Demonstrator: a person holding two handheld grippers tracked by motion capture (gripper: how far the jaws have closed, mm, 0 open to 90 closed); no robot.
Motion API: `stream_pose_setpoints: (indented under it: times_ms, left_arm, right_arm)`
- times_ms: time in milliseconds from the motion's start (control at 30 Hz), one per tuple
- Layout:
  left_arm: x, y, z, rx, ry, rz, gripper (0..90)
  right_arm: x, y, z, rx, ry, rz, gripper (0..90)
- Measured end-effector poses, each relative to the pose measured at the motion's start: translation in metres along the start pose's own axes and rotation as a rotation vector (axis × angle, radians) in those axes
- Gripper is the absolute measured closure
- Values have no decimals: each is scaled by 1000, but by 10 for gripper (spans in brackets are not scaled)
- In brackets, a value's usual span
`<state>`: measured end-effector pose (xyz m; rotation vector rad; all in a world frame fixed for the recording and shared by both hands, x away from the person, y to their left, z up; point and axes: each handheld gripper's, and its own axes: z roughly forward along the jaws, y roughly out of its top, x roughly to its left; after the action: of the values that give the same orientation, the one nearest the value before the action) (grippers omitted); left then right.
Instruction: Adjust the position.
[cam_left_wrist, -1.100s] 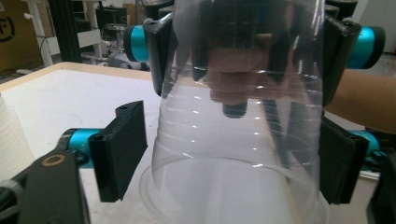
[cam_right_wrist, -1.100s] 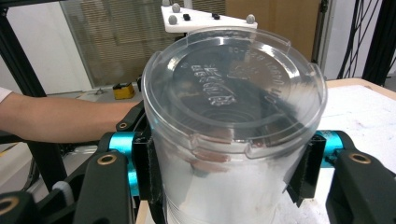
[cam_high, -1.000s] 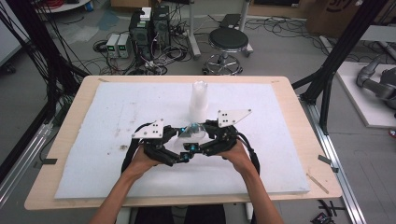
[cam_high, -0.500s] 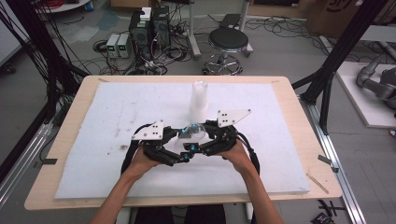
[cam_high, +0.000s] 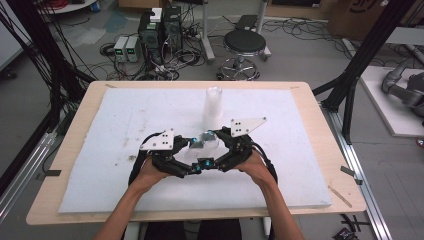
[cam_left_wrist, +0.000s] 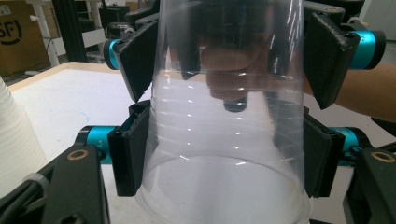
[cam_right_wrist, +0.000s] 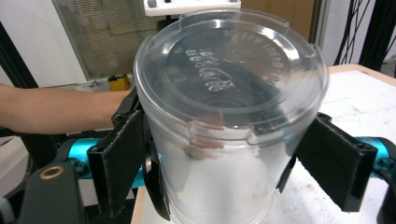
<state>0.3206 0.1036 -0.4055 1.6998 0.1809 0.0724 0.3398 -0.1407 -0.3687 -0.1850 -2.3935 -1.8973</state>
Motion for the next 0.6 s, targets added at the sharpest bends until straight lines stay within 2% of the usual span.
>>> stream_pose_setpoints:
  times_ms: [167,267,367,533,567,600]
  left_arm:
    - [-1,0,-4,50,2,5,305]
    - [0,3,-9,120,5,17,304]
    - [1,9,-15,214,-8,29,305]
    - [3,22,-24,399,-35,59,305]
    - [3,24,-25,436,-43,61,304]
    - [3,25,-26,466,-48,65,304]
  right_arm:
    - [1,1,-2,-4,8,5,174]
    - [2,1,-4,5,9,6,174]
    - [3,2,-6,20,5,3,174]
    - [5,2,-10,64,-6,2,174]
    - [5,3,-9,88,-11,-13,174]
    - [5,3,-9,88,-11,-13,174]
